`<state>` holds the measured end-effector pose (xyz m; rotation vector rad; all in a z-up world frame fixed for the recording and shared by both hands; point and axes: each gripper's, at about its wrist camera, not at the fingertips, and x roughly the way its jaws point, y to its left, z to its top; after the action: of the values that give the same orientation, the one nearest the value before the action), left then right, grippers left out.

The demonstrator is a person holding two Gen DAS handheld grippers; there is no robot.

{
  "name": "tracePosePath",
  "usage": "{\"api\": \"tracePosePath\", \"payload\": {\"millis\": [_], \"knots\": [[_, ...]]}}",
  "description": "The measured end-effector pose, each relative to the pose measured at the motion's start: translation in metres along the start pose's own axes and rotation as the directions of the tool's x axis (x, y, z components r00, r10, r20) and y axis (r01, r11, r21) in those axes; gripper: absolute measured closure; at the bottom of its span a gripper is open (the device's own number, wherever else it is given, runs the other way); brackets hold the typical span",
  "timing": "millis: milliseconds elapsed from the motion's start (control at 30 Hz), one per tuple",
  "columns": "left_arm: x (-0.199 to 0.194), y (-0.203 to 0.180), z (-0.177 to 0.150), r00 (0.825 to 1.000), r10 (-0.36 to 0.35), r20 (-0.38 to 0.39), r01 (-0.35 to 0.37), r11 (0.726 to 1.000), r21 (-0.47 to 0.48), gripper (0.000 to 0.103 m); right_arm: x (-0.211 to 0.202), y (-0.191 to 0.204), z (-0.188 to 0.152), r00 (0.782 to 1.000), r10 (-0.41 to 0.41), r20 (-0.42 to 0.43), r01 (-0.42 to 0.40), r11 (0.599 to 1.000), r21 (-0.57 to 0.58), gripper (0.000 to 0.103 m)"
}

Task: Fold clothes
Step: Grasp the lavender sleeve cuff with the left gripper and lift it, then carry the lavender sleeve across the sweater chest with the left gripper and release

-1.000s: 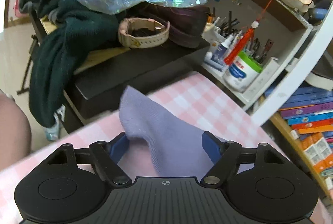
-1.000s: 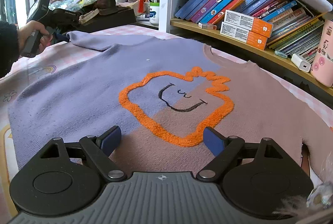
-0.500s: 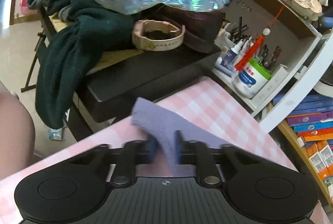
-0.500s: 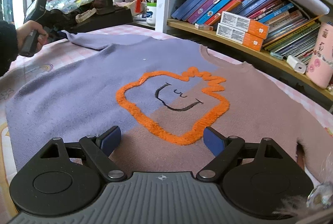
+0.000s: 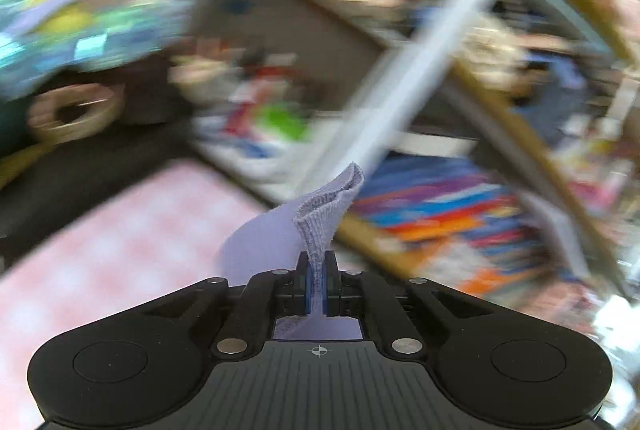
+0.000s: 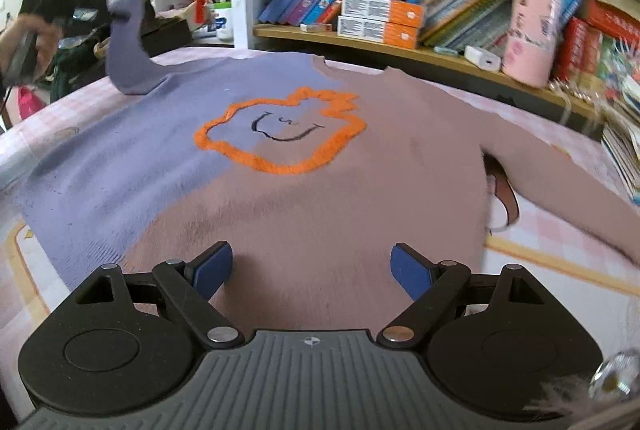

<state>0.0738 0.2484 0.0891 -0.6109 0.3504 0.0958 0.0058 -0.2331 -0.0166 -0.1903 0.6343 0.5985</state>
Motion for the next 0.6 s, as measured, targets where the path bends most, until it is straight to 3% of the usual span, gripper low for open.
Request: {"api": "tracePosePath", "payload": {"millis": [133,267,400,600], "knots": [[0.025,-0.074,0.001,0.985,-0.171,-0.023,0.171,0.985,0.031,0.1,0.001,-0.002,-0.002,1.0,0.007,0.004,-0.008,1.0,0.013,0.012],[0.053,-0.137,-0.014,0.963,-0.266,-0.053,0.269,0.961,0.068,0.1,0.003,-0.001,-0.002,1.0,0.016,-0.003,-0.016,1.0,0.006,0.007],[0.088,-0.174,-0.04,0.938,-0.33,-0.103,0.333,0.943,0.02,0.1,0.003,0.0,-0.002,1.0,0.02,-0.005,-0.02,1.0,0.007,0.006],[0.13,-0.206,-0.089,0.923,-0.321,-0.212,0.335,0.942,0.031,0.1,0.003,-0.001,-0.001,0.999,0.032,-0.007,-0.032,0.999,0.013,0.003]]}}
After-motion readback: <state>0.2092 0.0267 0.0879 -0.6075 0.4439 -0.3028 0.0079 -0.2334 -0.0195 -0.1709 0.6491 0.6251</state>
